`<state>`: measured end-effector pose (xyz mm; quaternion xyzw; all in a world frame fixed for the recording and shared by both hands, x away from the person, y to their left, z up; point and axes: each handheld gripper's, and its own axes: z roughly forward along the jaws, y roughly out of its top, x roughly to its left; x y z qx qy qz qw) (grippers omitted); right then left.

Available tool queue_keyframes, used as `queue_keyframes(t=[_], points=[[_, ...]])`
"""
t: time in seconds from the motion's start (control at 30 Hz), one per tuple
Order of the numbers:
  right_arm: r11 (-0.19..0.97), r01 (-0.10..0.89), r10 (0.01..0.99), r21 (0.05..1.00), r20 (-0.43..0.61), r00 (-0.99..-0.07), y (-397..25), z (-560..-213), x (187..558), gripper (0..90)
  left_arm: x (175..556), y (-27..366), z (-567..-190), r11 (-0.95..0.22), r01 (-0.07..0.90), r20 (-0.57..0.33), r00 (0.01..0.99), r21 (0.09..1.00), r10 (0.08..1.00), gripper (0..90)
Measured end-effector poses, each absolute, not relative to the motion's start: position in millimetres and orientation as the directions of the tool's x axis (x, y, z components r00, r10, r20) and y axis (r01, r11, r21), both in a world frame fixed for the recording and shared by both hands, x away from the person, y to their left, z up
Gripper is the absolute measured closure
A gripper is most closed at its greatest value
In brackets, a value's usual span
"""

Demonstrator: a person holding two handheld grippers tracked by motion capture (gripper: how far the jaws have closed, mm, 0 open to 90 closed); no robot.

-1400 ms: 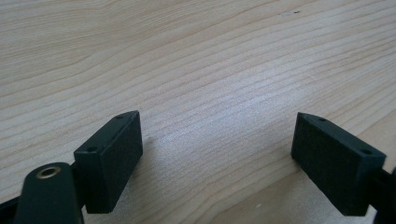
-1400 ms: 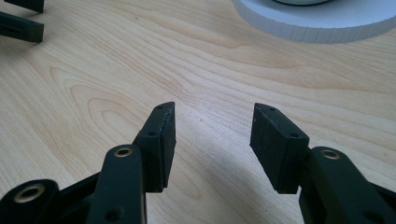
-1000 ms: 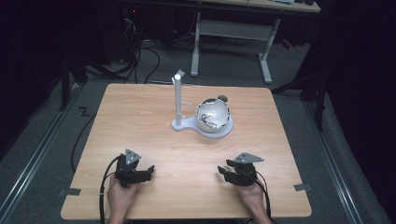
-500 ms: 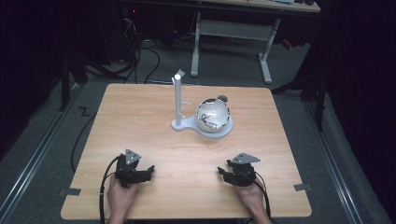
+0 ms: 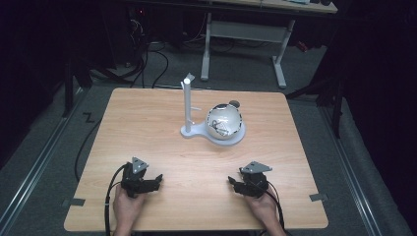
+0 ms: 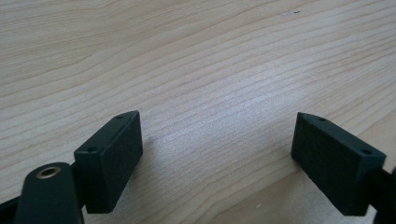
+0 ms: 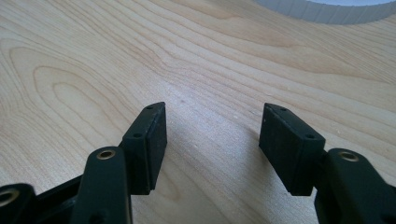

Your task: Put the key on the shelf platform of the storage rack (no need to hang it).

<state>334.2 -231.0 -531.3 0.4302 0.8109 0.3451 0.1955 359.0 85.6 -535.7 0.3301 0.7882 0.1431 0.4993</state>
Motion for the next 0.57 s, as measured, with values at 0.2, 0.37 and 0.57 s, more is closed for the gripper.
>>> queue_keyframes(t=[0.2, 0.37, 0.57], points=[[0.392, 0.563, 0.833, 0.728, -0.021, -0.553, -231.0, -531.3, 334.1, 42.0, 359.0, 85.8, -535.8, 0.739, 0.378, -0.692, -0.282, 0.557, 0.665, 16.9], [0.398, 0.558, 0.829, 0.728, -0.025, -0.559, -230.8, -531.4, 334.3, 41.1, 359.0, 85.7, -535.7, 0.740, 0.378, -0.692, -0.283, 0.556, 0.664, 16.9], [0.401, 0.556, 0.826, 0.728, -0.025, -0.563, -230.6, -531.5, 334.3, 40.8, 359.0, 85.6, -535.7, 0.741, 0.378, -0.693, -0.283, 0.555, 0.663, 16.9]])
